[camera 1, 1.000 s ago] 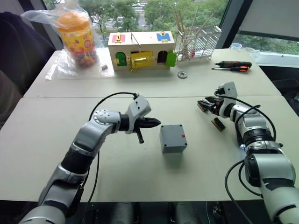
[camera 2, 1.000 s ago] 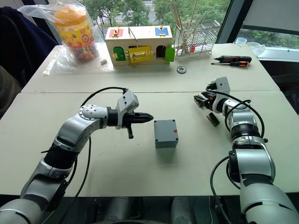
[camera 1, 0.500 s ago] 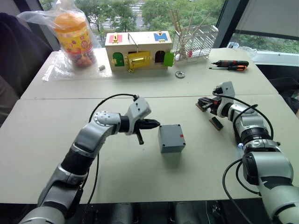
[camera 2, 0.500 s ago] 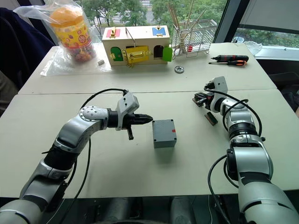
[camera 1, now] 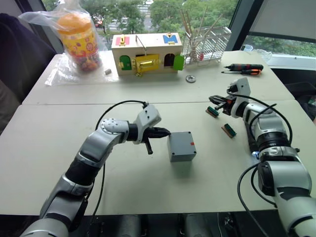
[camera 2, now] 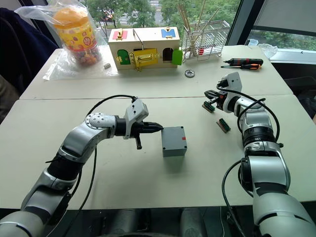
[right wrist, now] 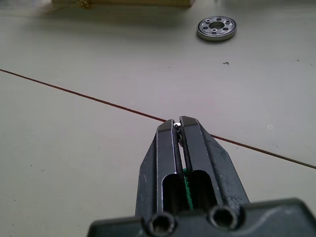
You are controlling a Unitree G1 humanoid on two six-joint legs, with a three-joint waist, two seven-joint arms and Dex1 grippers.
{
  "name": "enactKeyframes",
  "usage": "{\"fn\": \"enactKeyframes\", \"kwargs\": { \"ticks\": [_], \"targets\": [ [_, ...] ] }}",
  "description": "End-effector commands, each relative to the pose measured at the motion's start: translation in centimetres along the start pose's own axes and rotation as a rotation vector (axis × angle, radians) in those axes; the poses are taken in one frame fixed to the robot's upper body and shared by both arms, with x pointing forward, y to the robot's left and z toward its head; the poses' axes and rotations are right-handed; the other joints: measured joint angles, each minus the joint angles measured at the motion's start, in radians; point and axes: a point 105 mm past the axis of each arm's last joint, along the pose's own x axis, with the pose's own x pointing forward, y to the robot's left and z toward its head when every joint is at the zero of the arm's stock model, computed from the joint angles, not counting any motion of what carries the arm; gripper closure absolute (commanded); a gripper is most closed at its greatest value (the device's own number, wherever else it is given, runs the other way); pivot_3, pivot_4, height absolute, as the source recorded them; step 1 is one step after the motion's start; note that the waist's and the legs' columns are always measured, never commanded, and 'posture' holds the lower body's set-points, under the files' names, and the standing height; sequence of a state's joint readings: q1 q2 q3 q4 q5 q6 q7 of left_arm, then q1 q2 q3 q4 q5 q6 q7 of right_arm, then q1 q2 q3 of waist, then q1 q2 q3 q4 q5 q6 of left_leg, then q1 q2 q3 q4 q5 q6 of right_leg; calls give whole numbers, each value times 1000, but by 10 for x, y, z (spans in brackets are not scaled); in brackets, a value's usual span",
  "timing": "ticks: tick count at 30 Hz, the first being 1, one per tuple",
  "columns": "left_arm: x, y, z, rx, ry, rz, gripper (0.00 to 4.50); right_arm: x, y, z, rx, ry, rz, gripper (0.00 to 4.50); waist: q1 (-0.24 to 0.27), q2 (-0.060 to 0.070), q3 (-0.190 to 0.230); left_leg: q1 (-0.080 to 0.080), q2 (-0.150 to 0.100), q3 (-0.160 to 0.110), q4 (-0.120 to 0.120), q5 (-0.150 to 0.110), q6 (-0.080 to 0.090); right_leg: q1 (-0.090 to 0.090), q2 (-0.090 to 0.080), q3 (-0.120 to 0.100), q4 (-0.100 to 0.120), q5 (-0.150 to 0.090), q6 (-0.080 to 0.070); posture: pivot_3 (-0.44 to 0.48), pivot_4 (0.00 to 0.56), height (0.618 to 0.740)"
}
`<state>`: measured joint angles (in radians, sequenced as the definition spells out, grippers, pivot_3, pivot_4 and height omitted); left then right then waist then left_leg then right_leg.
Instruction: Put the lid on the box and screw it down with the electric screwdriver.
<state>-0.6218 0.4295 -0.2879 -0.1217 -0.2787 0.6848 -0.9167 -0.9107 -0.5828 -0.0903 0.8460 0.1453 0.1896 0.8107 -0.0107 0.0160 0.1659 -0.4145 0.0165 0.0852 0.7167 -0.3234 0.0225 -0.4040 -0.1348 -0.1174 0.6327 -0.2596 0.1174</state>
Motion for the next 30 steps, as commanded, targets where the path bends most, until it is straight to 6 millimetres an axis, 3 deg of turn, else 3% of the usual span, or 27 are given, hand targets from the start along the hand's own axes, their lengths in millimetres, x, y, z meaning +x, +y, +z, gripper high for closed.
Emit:
{"fn": "enactKeyframes", "kwargs": {
  "ticks": [1,5,9,14,21,30],
  "targets": [
    [-13,-4,21,21,-84,-20,4500,-25,11,45,-46,-139,84,4467,2,0,0,0,0,0,0,0,0,0,0,0,0,0,0,0,150,708],
    [-24,-13,24,24,-82,-70,4500,-57,59,52,-39,-144,279,4467,3,0,0,-1,1,-2,0,0,0,0,0,-1,0,0,0,0,150,708],
    [-30,-25,21,11,-69,-138,4500,-77,100,38,-13,-76,399,4467,4,0,0,0,1,-1,1,0,0,1,0,0,0,0,0,0,150,708],
    [-31,-29,14,14,-37,-166,4500,-82,132,20,47,-38,449,4467,16,0,0,1,1,-1,1,0,0,1,-1,0,0,0,0,0,150,708],
    [-25,-24,11,25,-30,-142,4500,-76,144,7,65,-16,446,4467,25,0,0,1,-1,0,2,0,0,1,-1,1,0,0,0,0,150,708],
    [-27,-23,8,21,-27,-127,4500,-75,136,1,77,2,423,4467,25,0,0,1,-1,0,2,0,0,0,0,1,0,0,0,0,150,708]
  ]
}}
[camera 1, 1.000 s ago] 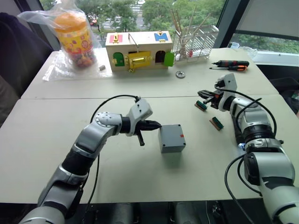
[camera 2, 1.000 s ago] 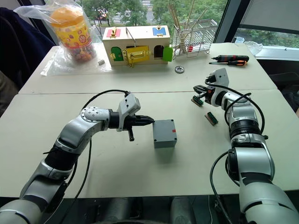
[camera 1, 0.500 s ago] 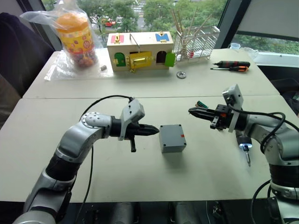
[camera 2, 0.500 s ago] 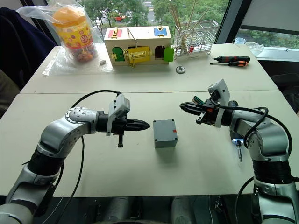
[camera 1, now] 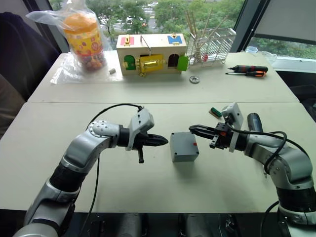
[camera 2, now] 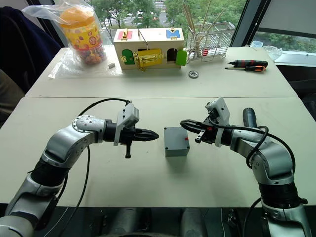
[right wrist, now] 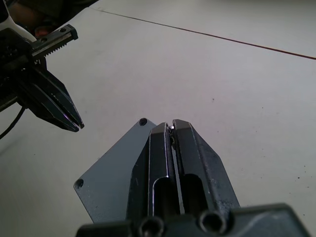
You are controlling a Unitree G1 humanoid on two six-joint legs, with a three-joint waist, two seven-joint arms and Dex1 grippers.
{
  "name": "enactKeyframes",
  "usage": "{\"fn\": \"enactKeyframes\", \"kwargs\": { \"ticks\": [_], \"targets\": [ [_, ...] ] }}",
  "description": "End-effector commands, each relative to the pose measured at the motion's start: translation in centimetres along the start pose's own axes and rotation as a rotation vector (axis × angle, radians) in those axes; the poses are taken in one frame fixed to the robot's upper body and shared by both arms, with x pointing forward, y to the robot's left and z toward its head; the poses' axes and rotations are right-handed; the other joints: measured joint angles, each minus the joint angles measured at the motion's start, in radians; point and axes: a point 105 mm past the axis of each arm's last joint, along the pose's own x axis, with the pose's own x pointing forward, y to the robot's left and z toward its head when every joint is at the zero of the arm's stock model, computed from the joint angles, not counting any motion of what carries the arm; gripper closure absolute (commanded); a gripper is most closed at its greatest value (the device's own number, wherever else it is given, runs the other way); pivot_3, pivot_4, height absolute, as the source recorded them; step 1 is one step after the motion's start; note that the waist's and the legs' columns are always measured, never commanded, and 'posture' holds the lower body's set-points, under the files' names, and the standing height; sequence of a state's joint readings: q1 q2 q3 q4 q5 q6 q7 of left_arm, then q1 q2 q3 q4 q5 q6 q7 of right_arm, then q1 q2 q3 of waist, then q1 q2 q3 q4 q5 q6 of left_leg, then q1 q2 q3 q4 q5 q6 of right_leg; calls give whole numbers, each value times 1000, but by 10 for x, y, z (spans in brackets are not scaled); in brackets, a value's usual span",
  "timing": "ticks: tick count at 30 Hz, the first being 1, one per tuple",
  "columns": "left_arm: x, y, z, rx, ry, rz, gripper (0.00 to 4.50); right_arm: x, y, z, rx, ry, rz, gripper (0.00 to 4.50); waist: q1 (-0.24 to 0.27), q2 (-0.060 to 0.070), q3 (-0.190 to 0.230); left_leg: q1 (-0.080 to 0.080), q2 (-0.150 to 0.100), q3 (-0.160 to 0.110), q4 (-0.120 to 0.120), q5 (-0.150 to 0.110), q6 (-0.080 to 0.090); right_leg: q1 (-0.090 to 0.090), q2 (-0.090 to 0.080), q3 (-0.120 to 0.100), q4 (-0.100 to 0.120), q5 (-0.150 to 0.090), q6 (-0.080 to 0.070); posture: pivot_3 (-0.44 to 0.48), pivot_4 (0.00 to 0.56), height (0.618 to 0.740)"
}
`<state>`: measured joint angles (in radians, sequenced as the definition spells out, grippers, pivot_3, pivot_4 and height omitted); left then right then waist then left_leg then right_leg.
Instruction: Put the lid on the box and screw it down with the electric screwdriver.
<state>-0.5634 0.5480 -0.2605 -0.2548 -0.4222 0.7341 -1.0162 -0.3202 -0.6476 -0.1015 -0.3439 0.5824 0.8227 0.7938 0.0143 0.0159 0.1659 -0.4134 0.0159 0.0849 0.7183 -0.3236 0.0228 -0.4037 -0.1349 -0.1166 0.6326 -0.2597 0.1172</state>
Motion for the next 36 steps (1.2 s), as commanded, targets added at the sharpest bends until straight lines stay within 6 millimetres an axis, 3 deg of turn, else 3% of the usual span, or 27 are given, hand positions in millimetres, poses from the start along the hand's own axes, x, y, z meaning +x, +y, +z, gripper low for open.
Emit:
{"fn": "enactKeyframes", "kwargs": {
  "ticks": [1,33,36],
  "targets": [
    [-2,1,6,40,-12,16,4500,-3,-2,3,-17,-9,-6,4467,0,0,0,0,0,0,0,0,0,0,0,0,0,0,0,0,150,708],
    [2,1,8,43,-24,21,4500,2,-12,-14,-24,47,-22,4467,-1,0,0,0,0,0,0,0,0,0,0,0,0,0,0,0,150,708],
    [3,1,9,43,-28,21,4500,1,-13,-14,-30,53,-21,3700,0,0,0,0,0,0,0,0,0,0,0,0,0,0,0,0,150,708]
  ]
}}
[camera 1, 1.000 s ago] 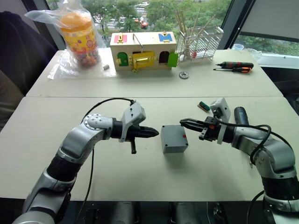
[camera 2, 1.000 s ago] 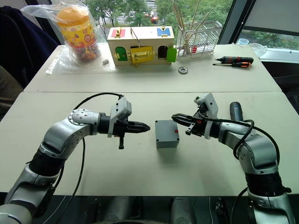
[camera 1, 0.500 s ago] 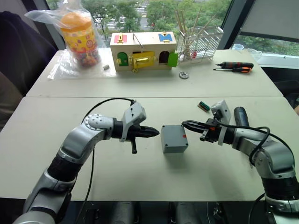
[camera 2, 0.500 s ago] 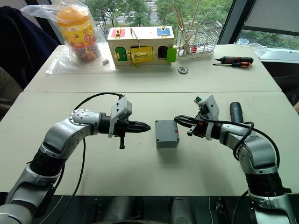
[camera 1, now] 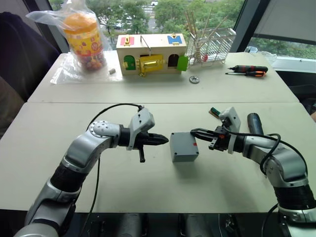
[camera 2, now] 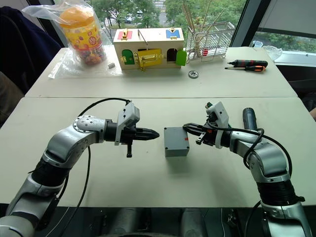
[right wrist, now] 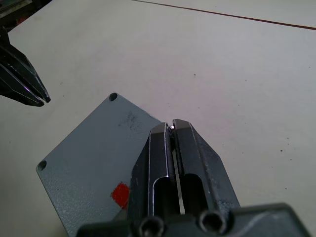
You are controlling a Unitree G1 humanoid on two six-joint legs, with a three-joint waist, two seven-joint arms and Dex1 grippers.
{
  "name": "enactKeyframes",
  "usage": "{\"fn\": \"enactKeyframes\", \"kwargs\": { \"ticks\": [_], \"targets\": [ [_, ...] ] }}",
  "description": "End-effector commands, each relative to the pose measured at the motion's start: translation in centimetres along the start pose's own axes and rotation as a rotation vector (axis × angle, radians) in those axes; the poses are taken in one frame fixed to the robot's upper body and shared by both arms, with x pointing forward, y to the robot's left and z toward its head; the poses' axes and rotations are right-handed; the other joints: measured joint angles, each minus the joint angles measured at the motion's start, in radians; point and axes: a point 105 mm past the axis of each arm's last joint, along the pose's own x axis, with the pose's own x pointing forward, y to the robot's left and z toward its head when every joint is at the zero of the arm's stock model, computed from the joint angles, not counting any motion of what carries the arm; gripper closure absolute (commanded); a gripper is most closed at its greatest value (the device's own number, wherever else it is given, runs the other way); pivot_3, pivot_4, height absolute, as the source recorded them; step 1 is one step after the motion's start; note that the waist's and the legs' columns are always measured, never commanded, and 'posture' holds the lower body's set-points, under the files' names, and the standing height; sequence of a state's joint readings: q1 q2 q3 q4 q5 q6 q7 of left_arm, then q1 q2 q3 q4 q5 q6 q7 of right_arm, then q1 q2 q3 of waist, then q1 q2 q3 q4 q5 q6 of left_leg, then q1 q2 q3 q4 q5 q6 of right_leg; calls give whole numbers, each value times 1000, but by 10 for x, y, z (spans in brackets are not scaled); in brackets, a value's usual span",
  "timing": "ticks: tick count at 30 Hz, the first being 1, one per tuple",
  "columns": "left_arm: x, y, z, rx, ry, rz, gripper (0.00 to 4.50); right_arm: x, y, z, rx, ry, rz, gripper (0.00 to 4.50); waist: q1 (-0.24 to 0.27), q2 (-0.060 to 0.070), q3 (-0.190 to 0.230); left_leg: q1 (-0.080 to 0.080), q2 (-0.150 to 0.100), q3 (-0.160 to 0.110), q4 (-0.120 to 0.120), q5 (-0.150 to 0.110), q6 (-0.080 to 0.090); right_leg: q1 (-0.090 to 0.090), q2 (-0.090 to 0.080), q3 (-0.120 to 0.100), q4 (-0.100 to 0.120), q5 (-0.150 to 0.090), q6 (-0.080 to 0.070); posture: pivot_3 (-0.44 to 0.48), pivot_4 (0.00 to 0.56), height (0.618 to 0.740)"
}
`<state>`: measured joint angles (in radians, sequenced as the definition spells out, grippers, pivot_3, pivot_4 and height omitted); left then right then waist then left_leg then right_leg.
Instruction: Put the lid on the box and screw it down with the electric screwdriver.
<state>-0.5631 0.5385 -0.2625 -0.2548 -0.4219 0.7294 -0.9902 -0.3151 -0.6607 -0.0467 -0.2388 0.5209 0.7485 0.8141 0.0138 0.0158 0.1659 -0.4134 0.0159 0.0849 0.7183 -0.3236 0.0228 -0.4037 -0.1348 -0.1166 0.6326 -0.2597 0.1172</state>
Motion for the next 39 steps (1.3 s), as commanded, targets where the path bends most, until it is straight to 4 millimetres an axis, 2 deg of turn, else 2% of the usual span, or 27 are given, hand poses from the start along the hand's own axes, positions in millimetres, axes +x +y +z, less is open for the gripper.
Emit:
{"fn": "enactKeyframes", "kwargs": {
  "ticks": [1,6,7,8,10,12,14,16,21,24,27,34,39],
  "targets": [
    [1,-1,8,39,-21,2,4500,-4,-1,7,-43,-5,3,3212,0,0,0,0,0,0,0,0,0,0,0,0,0,0,0,0,150,708],
    [2,-1,13,34,-46,-1,4500,-15,-6,16,-66,-4,-20,669,0,0,0,0,0,0,0,0,0,0,0,0,0,0,0,0,150,708],
    [2,-2,14,33,-51,-2,4500,-18,-9,19,-71,-9,-34,247,0,0,0,0,0,0,0,0,0,0,0,0,0,0,0,0,150,708],
    [3,-2,16,33,-57,-4,4500,-22,-12,23,-73,-15,-49,68,1,0,0,0,0,0,0,0,0,0,0,0,0,0,0,0,150,708],
    [5,-3,20,35,-78,-11,4500,-36,-23,39,-73,-43,-105,68,0,0,0,0,0,0,0,0,0,0,0,0,0,0,0,0,150,708],
    [8,-8,26,52,-98,-34,4500,-59,-34,61,-50,-76,-153,68,2,0,0,0,0,0,0,0,0,0,0,0,0,0,0,0,150,708],
    [13,-16,32,75,-115,-73,4500,-80,-47,69,-33,-26,-213,68,4,0,0,0,0,0,0,0,0,0,-1,0,0,0,0,0,150,708],
    [19,-29,39,116,-131,-132,4500,-103,-69,63,-47,121,-336,68,6,0,0,0,1,0,0,0,0,0,-1,0,0,0,0,0,150,708],
    [36,-43,52,180,-188,-176,4500,-140,-88,45,72,361,-427,68,-3,-1,0,1,1,1,0,-1,1,1,-1,1,-2,0,0,0,150,708],
    [43,-49,54,203,-210,-175,4500,-161,-100,25,208,501,-492,68,-4,0,0,3,1,3,-1,-1,1,0,-1,4,-1,0,0,0,150,708],
    [47,-48,54,199,-229,-155,4500,-168,-104,16,295,571,-496,68,-3,0,0,3,1,4,-2,-1,1,0,-1,4,-1,0,0,0,150,708],
    [53,-45,48,181,-242,-96,4500,-155,-115,-5,412,646,-467,68,-1,0,0,3,1,4,-1,-1,1,0,-1,4,-1,0,0,0,150,708],
    [53,-46,45,162,-245,-63,4500,-155,-123,-19,472,696,-473,68,1,1,0,2,1,3,-1,-1,1,0,-2,4,-1,0,0,0,150,708]
  ]
}}
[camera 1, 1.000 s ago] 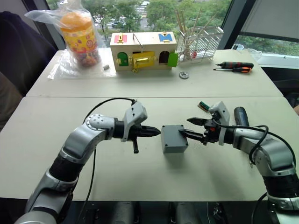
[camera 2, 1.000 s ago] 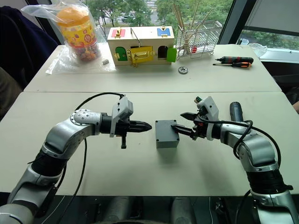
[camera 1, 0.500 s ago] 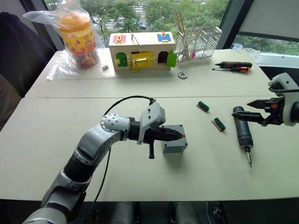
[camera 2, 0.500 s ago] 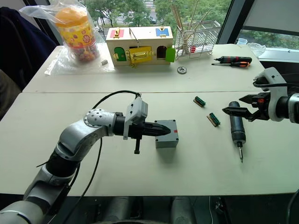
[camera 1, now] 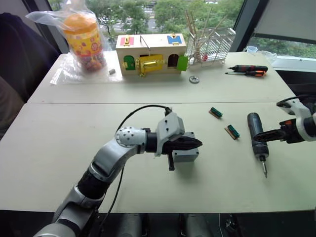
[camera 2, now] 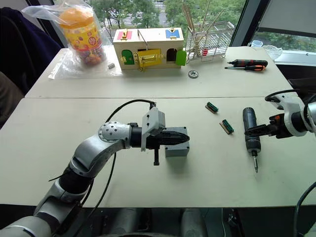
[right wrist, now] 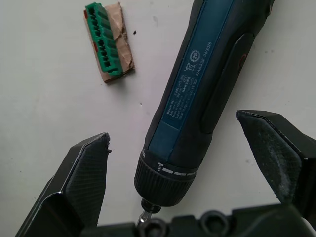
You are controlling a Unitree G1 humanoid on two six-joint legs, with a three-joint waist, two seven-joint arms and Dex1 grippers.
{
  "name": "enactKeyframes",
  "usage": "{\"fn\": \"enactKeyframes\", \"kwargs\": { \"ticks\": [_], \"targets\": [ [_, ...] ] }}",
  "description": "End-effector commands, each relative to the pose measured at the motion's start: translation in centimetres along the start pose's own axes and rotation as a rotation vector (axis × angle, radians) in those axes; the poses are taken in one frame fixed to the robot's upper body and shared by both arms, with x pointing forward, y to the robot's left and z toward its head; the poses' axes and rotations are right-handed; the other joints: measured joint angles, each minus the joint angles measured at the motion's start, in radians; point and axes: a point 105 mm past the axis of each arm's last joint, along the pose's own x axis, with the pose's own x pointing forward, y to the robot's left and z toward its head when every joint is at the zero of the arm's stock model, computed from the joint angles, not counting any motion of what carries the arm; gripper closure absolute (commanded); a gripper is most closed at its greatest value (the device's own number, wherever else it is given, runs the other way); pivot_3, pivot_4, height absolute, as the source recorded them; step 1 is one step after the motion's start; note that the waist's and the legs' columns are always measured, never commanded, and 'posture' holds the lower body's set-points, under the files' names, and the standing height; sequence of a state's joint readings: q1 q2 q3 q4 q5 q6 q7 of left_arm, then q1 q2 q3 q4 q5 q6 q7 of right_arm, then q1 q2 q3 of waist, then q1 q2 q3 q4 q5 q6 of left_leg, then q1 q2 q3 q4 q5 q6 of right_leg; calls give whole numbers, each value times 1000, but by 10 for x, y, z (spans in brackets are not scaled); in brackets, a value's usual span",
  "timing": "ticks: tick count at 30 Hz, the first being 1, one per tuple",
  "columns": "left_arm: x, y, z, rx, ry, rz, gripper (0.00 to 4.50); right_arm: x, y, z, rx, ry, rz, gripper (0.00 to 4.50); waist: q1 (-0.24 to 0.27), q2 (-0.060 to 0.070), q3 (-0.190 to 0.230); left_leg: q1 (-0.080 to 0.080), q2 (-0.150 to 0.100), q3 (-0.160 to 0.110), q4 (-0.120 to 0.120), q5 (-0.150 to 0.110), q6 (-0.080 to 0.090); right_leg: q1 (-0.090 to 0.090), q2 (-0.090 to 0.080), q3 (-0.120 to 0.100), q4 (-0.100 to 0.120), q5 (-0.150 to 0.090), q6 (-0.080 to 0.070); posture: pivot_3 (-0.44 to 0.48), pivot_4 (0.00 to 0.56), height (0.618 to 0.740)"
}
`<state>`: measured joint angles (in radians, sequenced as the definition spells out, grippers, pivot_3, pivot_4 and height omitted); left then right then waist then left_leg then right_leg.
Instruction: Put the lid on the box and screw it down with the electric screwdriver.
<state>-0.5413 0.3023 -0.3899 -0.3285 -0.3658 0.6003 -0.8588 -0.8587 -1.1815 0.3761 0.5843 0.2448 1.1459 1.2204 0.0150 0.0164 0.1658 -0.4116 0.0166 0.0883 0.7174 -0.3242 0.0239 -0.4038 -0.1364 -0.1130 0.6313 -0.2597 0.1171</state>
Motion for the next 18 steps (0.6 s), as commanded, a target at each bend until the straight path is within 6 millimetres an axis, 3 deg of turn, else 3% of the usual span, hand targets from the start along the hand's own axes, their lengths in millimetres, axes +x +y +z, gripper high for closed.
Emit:
{"fn": "enactKeyframes", "kwargs": {
  "ticks": [1,9,14,18],
  "targets": [
    [0,-3,9,39,-32,15,4500,-7,-10,2,13,7,-33,68,-1,0,0,0,0,0,0,0,0,0,0,0,0,0,0,0,150,708],
    [2,0,5,27,-30,47,4500,13,-8,1,41,74,14,68,-3,0,0,0,0,0,0,0,0,0,1,0,0,0,0,0,150,708],
    [2,2,5,21,-30,57,4500,26,-7,-12,-42,173,22,68,-3,0,0,0,0,0,1,0,0,1,1,-1,0,0,0,0,150,708],
    [1,3,4,17,-26,67,4500,28,-13,-28,-92,252,13,1436,-1,0,0,2,0,-2,1,0,0,5,1,-3,-1,0,0,0,150,708]
  ]
}}
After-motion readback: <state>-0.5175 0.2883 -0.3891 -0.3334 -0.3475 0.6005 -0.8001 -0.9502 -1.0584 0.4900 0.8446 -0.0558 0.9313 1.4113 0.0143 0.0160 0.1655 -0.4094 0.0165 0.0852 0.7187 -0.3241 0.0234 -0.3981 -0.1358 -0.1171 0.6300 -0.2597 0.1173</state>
